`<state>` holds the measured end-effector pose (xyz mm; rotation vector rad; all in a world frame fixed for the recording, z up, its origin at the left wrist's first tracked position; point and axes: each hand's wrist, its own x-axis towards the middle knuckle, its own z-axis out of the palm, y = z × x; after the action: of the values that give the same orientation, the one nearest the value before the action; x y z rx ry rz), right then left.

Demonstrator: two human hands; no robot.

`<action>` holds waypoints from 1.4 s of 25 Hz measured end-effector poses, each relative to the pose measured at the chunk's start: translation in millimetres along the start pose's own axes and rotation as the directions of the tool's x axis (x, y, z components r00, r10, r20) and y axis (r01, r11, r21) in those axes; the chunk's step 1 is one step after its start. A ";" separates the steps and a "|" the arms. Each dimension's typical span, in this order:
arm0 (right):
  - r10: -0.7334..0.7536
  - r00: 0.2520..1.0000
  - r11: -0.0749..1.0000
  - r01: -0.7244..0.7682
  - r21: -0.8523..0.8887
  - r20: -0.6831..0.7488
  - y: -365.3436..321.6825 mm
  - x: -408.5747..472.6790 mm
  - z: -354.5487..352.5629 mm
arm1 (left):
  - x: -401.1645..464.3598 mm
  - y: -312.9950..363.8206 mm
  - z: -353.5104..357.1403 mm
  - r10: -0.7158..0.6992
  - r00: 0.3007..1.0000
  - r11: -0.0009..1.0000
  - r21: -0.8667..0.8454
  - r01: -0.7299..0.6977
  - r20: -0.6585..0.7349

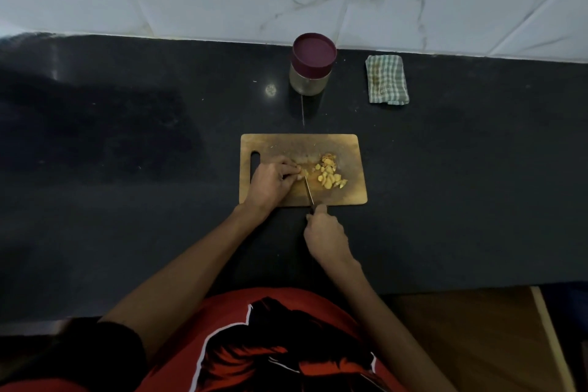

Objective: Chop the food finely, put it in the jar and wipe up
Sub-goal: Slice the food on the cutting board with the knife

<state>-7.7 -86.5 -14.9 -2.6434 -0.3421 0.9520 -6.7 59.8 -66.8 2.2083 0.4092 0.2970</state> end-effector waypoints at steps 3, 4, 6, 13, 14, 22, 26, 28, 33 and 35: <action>-0.004 1.000 1.000 0.005 0.015 -0.013 7.7 0.7 -3.7 | -1.3 0.5 -1.8 -0.012 1.000 1.000 -0.002 0.012 0.017; -0.001 0.999 1.000 0.003 0.028 -0.036 7.3 1.8 -5.9 | -2.1 0.9 -2.5 -0.012 1.000 1.000 0.000 0.012 0.013; 0.025 0.996 0.998 -0.020 0.067 -0.081 6.7 3.0 -10.9 | -2.6 1.7 -2.1 -0.008 1.000 1.000 0.000 0.008 0.002; -0.036 0.996 0.996 0.043 0.074 -0.085 -3.2 4.8 -16.1 | -4.3 2.2 -2.3 -0.008 1.000 1.000 -0.005 0.008 -0.003; -0.043 0.996 0.997 0.049 0.065 -0.079 -6.1 5.5 -15.5 | -4.5 2.4 -2.7 -0.010 1.000 1.000 -0.006 0.010 -0.002; -0.044 0.996 0.999 0.044 0.003 -0.071 -12.8 7.7 -14.9 | -4.1 2.4 -2.4 0.004 1.000 1.000 -0.008 -0.004 -0.005; -0.018 0.999 1.000 0.018 -0.017 -0.048 -16.6 10.3 -15.1 | -3.8 -0.5 0.0 0.007 1.000 1.000 0.000 -0.007 -0.005; 0.003 0.999 1.000 -0.004 -0.026 -0.041 -20.0 13.0 -15.5 | -3.8 -0.9 0.5 0.000 1.000 1.000 -0.004 0.000 -0.003; 0.020 1.000 0.999 -0.021 -0.027 -0.017 -26.4 23.5 -20.1 | -3.8 -2.3 1.0 0.017 1.000 1.000 0.005 -0.017 0.001; 0.011 1.000 0.999 -0.011 -0.037 -0.012 -30.1 30.6 -23.0 | -3.2 -4.1 1.3 0.033 0.999 0.999 0.011 -0.033 0.003</action>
<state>26.8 -53.5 -4.7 -2.6861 -0.3458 0.9420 -9.9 60.1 -71.1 2.2276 0.3739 0.3096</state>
